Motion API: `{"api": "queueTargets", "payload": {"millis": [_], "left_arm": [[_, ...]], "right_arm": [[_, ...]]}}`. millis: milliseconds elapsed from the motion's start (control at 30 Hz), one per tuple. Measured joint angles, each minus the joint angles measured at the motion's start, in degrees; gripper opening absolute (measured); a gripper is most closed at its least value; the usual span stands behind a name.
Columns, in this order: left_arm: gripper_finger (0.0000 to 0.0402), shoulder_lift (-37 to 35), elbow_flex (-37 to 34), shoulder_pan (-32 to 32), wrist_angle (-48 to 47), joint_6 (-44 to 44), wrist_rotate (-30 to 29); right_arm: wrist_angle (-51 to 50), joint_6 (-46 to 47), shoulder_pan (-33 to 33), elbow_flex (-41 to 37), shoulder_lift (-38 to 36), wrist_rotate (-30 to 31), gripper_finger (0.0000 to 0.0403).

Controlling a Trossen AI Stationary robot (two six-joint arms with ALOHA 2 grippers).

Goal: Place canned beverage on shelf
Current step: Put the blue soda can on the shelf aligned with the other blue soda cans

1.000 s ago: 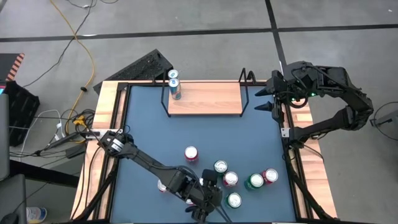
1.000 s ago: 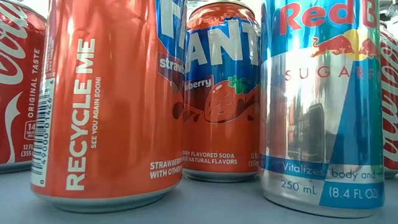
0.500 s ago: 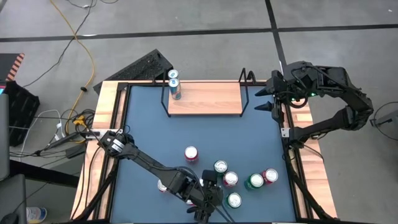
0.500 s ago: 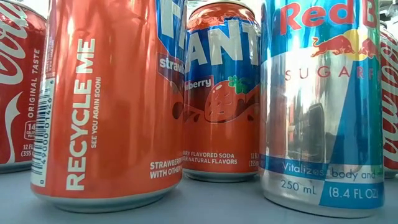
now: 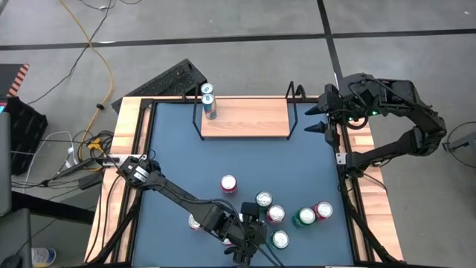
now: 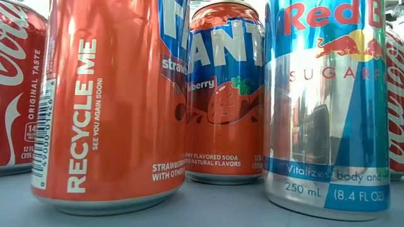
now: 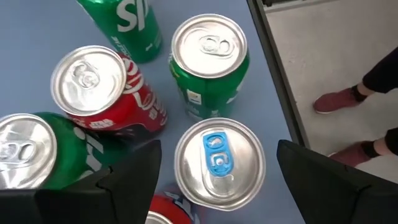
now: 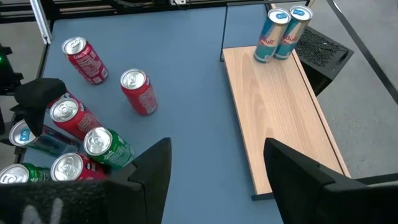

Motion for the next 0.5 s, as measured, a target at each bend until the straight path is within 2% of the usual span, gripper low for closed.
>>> {"api": "queueTargets", "payload": {"millis": [133,267,500], "left_arm": [[0.0307,0.8,-0.1,0.1,0.5,-1.0,1.9],[0.0307,0.7,-0.1,0.1,0.3,1.1,-0.1],[0.0307,0.7,-0.1,0.1,-0.1,2.7,1.2]], "right_arm": [[0.0,0.0,0.0,0.0,0.0,0.0,0.024],[0.0,0.0,0.0,0.0,0.0,0.0,0.024],[0.0,0.0,0.0,0.0,0.0,0.0,0.024]]}}
